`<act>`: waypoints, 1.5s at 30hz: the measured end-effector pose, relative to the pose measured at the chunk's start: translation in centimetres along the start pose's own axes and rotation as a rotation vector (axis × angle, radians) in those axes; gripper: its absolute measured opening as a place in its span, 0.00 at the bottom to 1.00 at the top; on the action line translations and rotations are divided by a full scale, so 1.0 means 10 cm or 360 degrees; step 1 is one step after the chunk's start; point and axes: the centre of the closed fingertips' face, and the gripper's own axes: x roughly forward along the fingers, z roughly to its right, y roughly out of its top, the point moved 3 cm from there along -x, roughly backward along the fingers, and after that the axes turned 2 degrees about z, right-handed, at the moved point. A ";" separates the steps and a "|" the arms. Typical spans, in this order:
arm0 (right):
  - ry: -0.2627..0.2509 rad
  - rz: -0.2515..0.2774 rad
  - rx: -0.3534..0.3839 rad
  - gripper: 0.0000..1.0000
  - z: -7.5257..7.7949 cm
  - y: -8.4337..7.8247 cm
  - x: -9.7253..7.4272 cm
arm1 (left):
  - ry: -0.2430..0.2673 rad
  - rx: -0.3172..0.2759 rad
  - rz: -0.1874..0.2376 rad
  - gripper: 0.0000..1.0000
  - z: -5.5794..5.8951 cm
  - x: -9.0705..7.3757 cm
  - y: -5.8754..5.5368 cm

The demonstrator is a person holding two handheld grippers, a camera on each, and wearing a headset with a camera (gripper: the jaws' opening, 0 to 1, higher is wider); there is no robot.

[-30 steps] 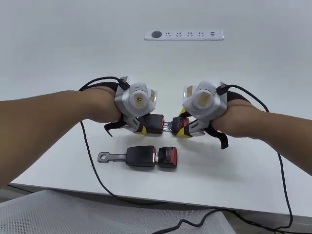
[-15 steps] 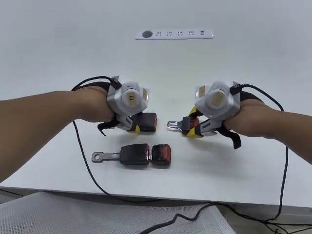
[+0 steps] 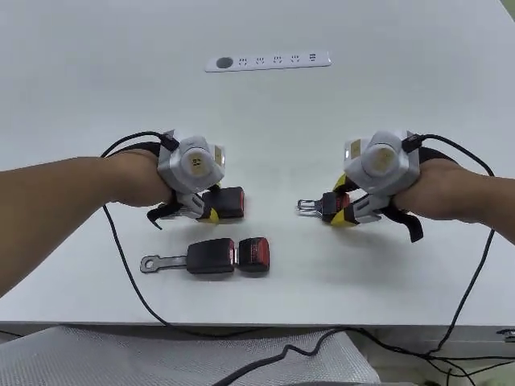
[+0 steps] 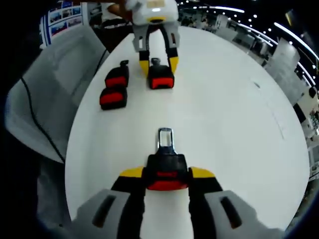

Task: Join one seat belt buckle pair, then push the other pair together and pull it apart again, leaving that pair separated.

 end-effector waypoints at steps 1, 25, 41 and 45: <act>-0.0004 -0.0004 0.0001 0.33 0.01 -0.02 -0.01 | 0.0001 0.0006 -0.0001 0.33 0.00 0.00 0.00; -0.0236 0.0093 0.0222 0.63 0.02 -0.02 -0.20 | 0.0163 0.0082 0.0030 0.47 0.10 -0.16 -0.01; -0.0334 0.0397 0.0416 0.72 -0.28 0.30 -0.53 | 0.0361 -0.0297 0.0396 0.59 0.45 -0.86 -0.16; -0.0342 0.0450 0.0467 0.74 -0.35 0.32 -0.59 | 0.0435 -0.0463 0.0518 0.65 0.54 -0.99 -0.28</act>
